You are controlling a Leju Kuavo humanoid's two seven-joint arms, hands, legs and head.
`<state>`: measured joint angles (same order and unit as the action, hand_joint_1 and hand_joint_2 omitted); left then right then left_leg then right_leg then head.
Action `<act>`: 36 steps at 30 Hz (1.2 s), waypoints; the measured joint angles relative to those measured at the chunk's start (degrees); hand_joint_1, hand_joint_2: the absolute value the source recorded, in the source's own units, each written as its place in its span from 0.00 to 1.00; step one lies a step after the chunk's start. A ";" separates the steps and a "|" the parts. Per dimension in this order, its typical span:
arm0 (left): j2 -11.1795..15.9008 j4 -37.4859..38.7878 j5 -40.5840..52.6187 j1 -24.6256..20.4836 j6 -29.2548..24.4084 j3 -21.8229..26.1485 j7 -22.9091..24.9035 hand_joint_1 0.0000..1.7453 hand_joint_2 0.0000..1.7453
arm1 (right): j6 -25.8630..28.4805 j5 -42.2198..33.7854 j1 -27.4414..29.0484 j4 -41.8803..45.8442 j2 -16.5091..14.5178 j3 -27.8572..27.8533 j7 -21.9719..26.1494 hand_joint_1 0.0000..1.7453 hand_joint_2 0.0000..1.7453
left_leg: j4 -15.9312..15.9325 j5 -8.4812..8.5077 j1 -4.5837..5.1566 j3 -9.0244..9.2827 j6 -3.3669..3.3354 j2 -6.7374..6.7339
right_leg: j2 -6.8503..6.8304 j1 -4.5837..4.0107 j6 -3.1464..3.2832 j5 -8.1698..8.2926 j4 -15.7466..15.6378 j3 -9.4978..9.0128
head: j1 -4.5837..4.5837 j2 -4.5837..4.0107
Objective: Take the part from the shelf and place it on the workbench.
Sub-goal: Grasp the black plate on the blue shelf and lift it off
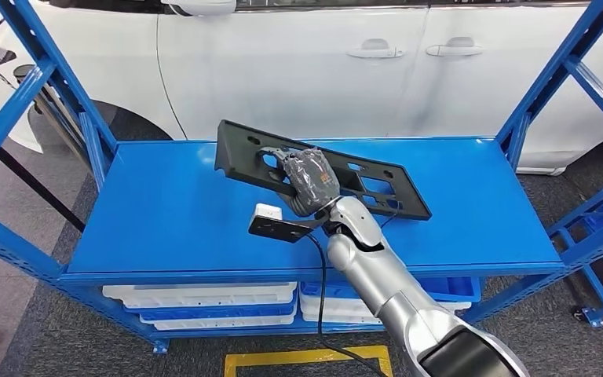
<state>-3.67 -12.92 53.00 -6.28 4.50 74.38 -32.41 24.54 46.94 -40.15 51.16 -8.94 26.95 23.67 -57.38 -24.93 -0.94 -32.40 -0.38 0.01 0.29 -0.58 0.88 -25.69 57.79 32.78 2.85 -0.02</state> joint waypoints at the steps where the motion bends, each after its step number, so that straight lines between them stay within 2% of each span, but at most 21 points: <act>1: 0.00 0.00 -0.16 -0.13 0.17 0.00 -0.04 0.00 0.00 | -0.18 -1.70 0.43 1.39 0.18 -0.38 1.44 1.00 1.00 | 0.06 -0.02 -0.07 0.03 0.36 -0.04 | 0.01 -0.16 0.14 0.02 -0.50 -0.09 | 0.00 0.00; 3: 0.06 0.00 -0.68 -0.33 0.73 0.00 -0.20 0.00 0.00 | -1.71 -9.18 1.99 5.82 1.11 -1.16 7.04 1.00 1.00 | 0.00 -0.06 -0.23 0.07 0.97 -0.07 | 0.00 -0.08 0.39 0.53 -1.06 -0.26 | -0.01 0.00; 5: 0.11 0.02 -1.38 -0.38 1.22 0.01 -0.45 0.00 0.00 | -5.49 -20.15 3.99 13.48 2.86 -1.95 12.82 1.00 1.00 | -2.34 -1.84 -0.26 -0.81 1.34 -0.05 | -0.11 0.31 0.69 1.16 -1.75 -0.63 | 0.00 0.00; 8: 0.14 0.03 -2.41 -0.40 1.83 0.08 -1.19 0.00 0.00 | -13.11 -33.34 7.20 26.19 5.69 -3.06 15.56 1.00 1.00 | -12.74 -7.71 -0.42 -5.11 1.90 -0.03 | -0.18 0.42 0.93 1.37 -1.90 -0.61 | 0.00 0.00; 9: 0.16 0.02 -2.59 -0.41 2.04 0.10 -1.53 0.00 0.00 | -15.06 -35.62 8.29 29.63 6.46 -3.33 15.47 1.00 1.00 | -15.37 -8.59 -0.45 -6.26 2.11 -0.03 | -0.15 0.43 0.91 1.35 -1.79 -0.48 | 0.00 0.00; 10: 0.16 0.03 -2.69 -0.47 2.32 0.11 -1.92 0.00 0.00 | -16.58 -37.11 9.29 33.10 7.20 -3.51 15.18 1.00 1.00 | -16.08 -8.34 -0.48 -6.57 2.28 -0.03 | -0.13 0.47 0.82 1.29 -1.58 -0.28 | 0.00 0.00; 11: 0.16 0.03 -2.70 -0.57 2.62 0.11 -2.29 0.00 0.00 | -17.66 -38.02 10.07 36.68 7.95 -3.64 14.77 1.00 1.00 | -14.49 -6.95 -0.52 -5.87 2.36 -0.04 | -0.11 0.54 0.65 1.18 -1.25 -0.05 | 0.00 0.00; 13: 0.14 0.04 -2.68 -0.89 3.15 0.09 -2.96 0.00 0.00 | -19.12 -39.36 10.60 44.50 9.44 -3.87 14.04 1.00 1.00 | -7.12 -3.28 -0.59 -2.37 2.25 -0.06 | -0.15 0.68 0.15 0.72 -0.33 0.48 | -0.01 0.00; 15: 0.11 0.03 -2.66 -1.27 3.29 0.07 -3.33 0.00 0.00 | -20.35 -41.29 9.85 51.50 10.76 -4.09 13.58 1.00 1.00 | -2.08 -1.76 -0.37 -0.15 1.63 0.04 | -0.22 0.60 -0.41 0.38 0.54 1.08 | -0.01 0.00; 18: 0.08 0.03 -2.89 -1.47 2.94 0.05 -3.46 0.00 0.00 | -22.08 -44.95 8.43 58.68 12.46 -4.13 12.27 1.00 1.00 | -1.33 -1.72 -0.15 -0.16 0.51 0.14 | -0.24 0.54 -1.22 0.36 0.78 1.51 | -0.01 0.00; 20: 0.04 0.03 -3.32 -1.50 2.63 0.07 -3.52 0.00 0.00 | -23.14 -47.90 7.06 61.82 13.22 -4.14 11.05 1.00 1.00 | -0.97 -1.40 -0.32 -0.06 -0.23 0.06 | -0.20 0.68 -1.71 -0.90 2.44 2.26 | -0.01 0.00; 21: 0.02 0.02 -3.54 -1.51 2.47 0.07 -3.58 0.00 0.00 | -23.72 -49.54 6.21 63.03 13.49 -4.16 10.35 1.00 1.00 | -0.82 -1.29 -0.40 -0.01 -0.51 0.00 | -0.20 0.76 -1.93 -2.37 4.89 3.39 | -0.01 0.00; 23: 0.02 0.02 -3.92 -1.41 2.15 0.07 -3.80 0.00 0.00 | -24.86 -52.72 4.72 64.77 13.80 -4.35 8.80 1.00 1.00 | -0.84 -1.24 -0.36 -0.06 -0.77 -0.04 | -0.22 0.92 -2.19 -5.85 12.42 6.97 | -0.01 0.00; 24: 0.03 0.02 -4.08 -1.30 2.03 0.08 -3.91 0.00 0.00 | -25.33 -53.94 4.24 65.33 13.88 -4.49 8.08 1.00 1.00 | -0.88 -1.22 -0.34 -0.06 -0.82 -0.04 | -0.23 1.00 -2.30 -6.86 15.65 8.58 | -0.01 0.00; 25: 0.04 0.02 -4.25 -1.17 1.97 0.09 -4.02 0.00 0.00 | -25.69 -54.90 3.93 65.77 13.94 -4.62 7.42 1.00 1.00 | -0.93 -1.20 -0.34 -0.05 -0.84 -0.01 | -0.23 1.10 -2.37 -6.83 17.09 9.37 | -0.01 0.00; 26: 0.03 0.03 -4.39 -1.04 1.95 0.11 -4.12 0.00 0.00 | -26.07 -55.76 3.66 66.09 13.98 -4.73 6.72 1.00 1.00 | -1.00 -1.19 -0.34 -0.04 -0.84 0.05 | -0.23 1.21 -2.38 -5.72 16.30 9.09 | -0.01 0.00; 28: 0.01 0.03 -4.68 -0.86 1.84 0.13 -4.31 0.00 0.00 | -27.03 -58.20 2.98 66.38 14.05 -4.88 5.09 1.00 1.00 | -1.14 -1.31 -0.34 -0.02 -0.65 0.24 | -0.23 1.39 -2.19 -1.71 9.12 5.83 | -0.01 0.00; 30: -0.01 0.02 -5.02 -0.75 1.55 0.17 -4.46 0.00 0.00 | -27.93 -61.26 2.42 66.16 14.06 -5.02 3.62 1.00 1.00 | -1.42 -1.38 -0.13 -0.36 -0.08 0.40 | -0.16 1.26 -1.85 0.63 2.84 3.05 | 0.00 0.00; 32: -0.01 0.02 -5.40 -0.50 1.07 0.22 -4.53 0.00 0.00 | -28.59 -63.77 2.30 65.34 14.10 -5.12 2.40 1.00 1.00 | -1.48 -1.21 0.04 -0.76 0.61 0.45 | -0.02 1.03 -1.45 0.86 1.62 2.80 | 0.00 0.00; 34: -0.03 0.03 -5.75 -0.16 0.62 0.31 -4.51 0.00 0.00 | -29.33 -65.42 2.31 64.03 14.13 -5.19 1.21 1.00 1.00 | -1.62 -1.47 -0.07 -0.98 1.25 0.43 | -0.05 1.11 -0.72 1.27 1.36 3.07 | -0.01 0.00; 36: -0.11 0.03 -6.10 0.06 0.25 0.48 -4.41 0.00 0.00 | -29.96 -66.25 2.28 62.65 14.00 -5.17 0.23 1.00 1.00 | -4.65 -4.18 -0.19 -2.19 1.72 0.36 | -0.28 1.25 0.10 1.82 0.96 3.35 | -0.01 0.00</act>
<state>-3.78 -12.88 46.89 -6.22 4.74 74.85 -36.82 -5.41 -19.31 -37.87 113.81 5.06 21.78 23.90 -62.03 -29.11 -1.13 -34.59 1.34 0.37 0.00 0.67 0.98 -23.87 58.75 36.13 2.84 -0.02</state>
